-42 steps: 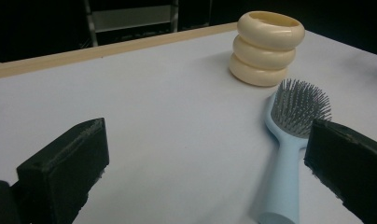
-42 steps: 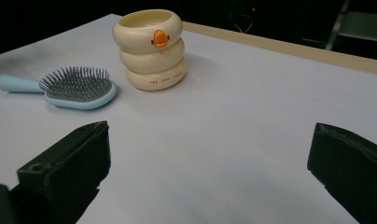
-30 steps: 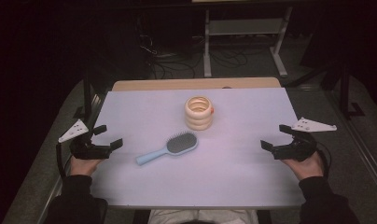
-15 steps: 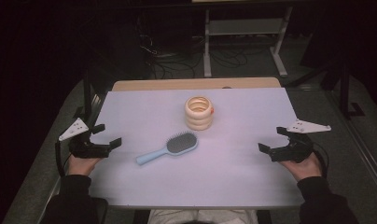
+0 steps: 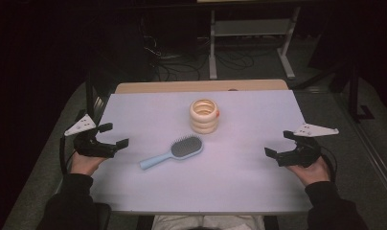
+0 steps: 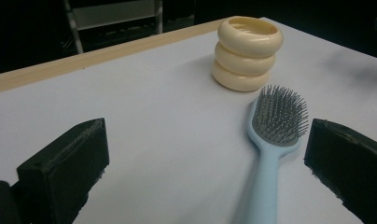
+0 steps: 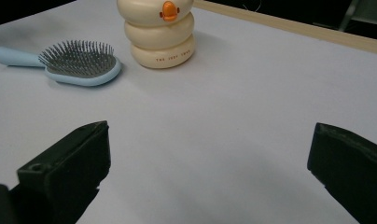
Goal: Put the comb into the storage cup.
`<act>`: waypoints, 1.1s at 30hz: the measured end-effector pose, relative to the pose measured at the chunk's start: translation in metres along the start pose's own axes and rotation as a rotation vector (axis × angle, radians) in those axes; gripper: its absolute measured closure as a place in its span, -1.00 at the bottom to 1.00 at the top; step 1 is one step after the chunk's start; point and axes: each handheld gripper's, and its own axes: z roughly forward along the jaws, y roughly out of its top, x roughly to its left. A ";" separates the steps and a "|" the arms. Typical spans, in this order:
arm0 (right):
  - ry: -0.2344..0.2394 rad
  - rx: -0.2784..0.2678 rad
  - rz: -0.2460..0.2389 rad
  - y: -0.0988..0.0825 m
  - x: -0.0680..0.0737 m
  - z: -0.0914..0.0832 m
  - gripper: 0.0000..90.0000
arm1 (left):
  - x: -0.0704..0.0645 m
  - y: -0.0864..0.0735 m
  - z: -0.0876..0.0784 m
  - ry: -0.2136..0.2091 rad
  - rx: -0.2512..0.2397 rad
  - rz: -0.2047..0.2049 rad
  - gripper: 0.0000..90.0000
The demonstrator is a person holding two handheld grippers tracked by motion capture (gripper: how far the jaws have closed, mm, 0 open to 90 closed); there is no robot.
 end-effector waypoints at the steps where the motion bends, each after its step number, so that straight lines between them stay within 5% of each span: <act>1: 0.001 -0.001 -0.001 0.000 0.000 0.000 -1.00 | -0.001 0.002 0.001 0.000 0.002 0.006 -1.00; 9: 0.002 0.005 0.001 0.000 0.000 0.001 -1.00 | -0.007 0.014 0.004 -0.017 0.020 0.057 -1.00; 33: 0.010 0.005 -0.003 -0.001 0.000 0.000 -1.00 | -0.022 0.035 0.042 -0.106 0.114 0.106 -1.00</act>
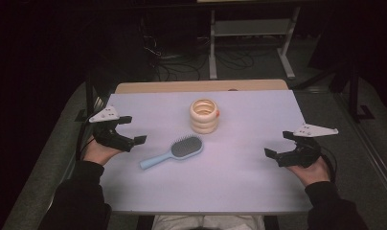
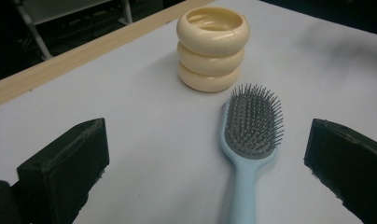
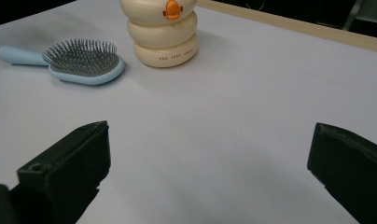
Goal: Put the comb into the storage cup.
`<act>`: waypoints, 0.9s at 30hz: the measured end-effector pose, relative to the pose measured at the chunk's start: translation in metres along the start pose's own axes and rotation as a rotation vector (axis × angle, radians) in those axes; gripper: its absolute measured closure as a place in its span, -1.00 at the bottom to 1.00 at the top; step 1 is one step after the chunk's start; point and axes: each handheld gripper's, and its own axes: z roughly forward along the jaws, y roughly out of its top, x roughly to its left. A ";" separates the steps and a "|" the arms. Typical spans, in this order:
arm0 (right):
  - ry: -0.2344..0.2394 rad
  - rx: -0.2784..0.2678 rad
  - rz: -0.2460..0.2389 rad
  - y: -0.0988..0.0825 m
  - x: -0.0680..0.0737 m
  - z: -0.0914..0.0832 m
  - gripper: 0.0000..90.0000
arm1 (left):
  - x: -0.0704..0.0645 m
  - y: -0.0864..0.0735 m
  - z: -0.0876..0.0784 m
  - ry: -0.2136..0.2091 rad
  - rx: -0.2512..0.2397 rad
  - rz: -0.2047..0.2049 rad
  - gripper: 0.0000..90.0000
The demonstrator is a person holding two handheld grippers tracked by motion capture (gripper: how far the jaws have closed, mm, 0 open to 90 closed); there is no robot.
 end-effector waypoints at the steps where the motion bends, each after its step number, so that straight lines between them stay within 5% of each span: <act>1: 0.000 0.000 0.001 0.000 0.000 0.000 -1.00 | 0.000 0.000 0.002 -0.004 0.003 0.002 -1.00; 27: 0.011 0.017 -0.001 -0.001 0.000 0.002 -1.00 | -0.012 0.014 0.037 -0.078 0.097 0.053 -1.00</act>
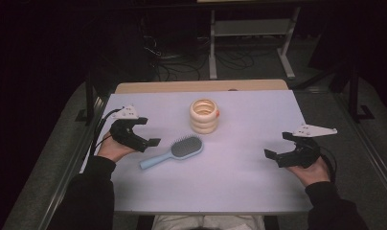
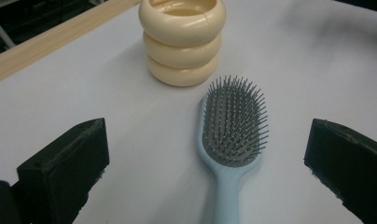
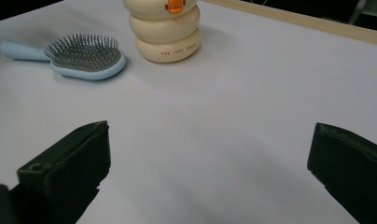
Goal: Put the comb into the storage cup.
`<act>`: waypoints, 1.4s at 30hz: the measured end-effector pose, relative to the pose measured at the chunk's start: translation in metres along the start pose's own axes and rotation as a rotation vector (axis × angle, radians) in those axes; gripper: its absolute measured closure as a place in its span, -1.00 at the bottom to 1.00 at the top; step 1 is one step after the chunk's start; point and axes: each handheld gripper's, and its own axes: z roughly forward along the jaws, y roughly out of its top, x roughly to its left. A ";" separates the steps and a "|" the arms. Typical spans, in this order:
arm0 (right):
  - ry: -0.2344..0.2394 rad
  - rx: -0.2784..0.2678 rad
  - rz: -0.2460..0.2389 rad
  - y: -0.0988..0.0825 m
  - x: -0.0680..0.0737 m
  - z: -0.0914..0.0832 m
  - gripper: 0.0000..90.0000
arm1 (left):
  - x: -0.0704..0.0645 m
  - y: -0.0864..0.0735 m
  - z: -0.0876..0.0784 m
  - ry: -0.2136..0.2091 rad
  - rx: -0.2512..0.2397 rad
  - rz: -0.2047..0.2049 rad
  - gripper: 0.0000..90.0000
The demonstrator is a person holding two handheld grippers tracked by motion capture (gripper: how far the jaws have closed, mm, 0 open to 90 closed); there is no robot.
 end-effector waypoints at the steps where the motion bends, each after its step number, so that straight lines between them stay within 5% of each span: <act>1: 0.001 0.003 0.001 0.000 0.000 0.000 -1.00 | 0.000 0.000 0.001 -0.002 0.004 0.000 -1.00; 42: 0.025 0.031 -0.008 -0.001 0.001 0.004 -1.00 | -0.017 -0.008 0.066 -0.113 0.198 0.063 -1.00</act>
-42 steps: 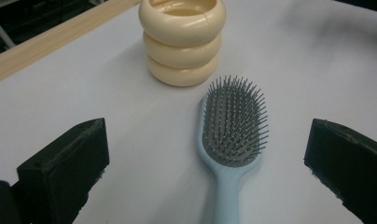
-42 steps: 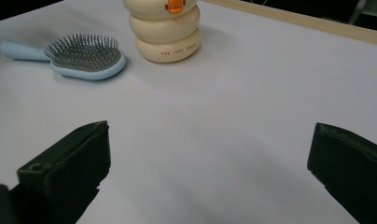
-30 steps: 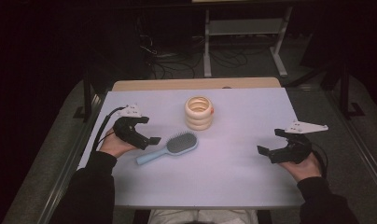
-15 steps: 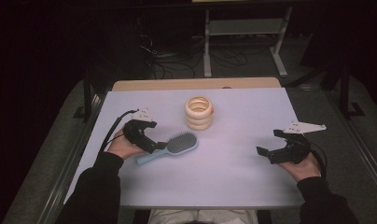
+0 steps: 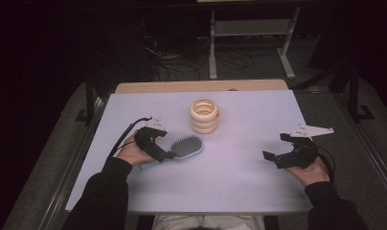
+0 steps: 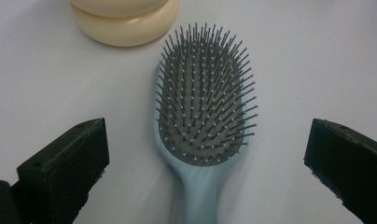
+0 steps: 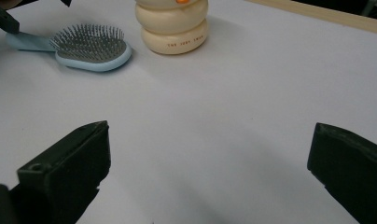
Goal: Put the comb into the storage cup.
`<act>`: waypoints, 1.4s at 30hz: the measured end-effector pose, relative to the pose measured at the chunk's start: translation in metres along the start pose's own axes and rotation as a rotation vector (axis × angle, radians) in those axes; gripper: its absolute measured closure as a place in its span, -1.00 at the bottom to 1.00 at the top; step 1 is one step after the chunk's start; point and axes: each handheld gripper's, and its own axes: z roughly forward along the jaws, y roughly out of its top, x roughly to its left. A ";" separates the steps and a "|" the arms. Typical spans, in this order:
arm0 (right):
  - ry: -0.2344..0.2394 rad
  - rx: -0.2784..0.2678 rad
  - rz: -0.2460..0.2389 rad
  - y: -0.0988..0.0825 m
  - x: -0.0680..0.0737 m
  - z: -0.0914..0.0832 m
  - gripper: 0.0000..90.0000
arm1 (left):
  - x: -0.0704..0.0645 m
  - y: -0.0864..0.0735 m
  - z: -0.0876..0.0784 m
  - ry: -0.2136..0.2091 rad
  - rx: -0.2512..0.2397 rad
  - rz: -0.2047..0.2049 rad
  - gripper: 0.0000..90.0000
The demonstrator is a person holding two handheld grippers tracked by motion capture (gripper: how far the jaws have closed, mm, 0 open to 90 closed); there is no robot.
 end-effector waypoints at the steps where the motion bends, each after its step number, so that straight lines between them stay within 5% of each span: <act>1: 0.000 0.000 0.000 0.000 0.000 0.000 -1.00 | 0.000 0.000 0.001 0.000 0.004 0.001 -1.00; 25: 0.005 0.005 -0.003 0.000 0.001 0.001 -1.00 | 0.001 -0.008 0.018 -0.015 0.149 0.026 -1.00; 36: 0.008 0.012 -0.003 0.000 0.001 0.001 -1.00 | 0.005 -0.013 0.022 -0.028 0.206 0.006 -1.00; 42: 0.009 0.010 -0.002 0.000 0.001 0.001 -1.00 | 0.007 -0.014 0.023 -0.042 0.223 0.007 -0.84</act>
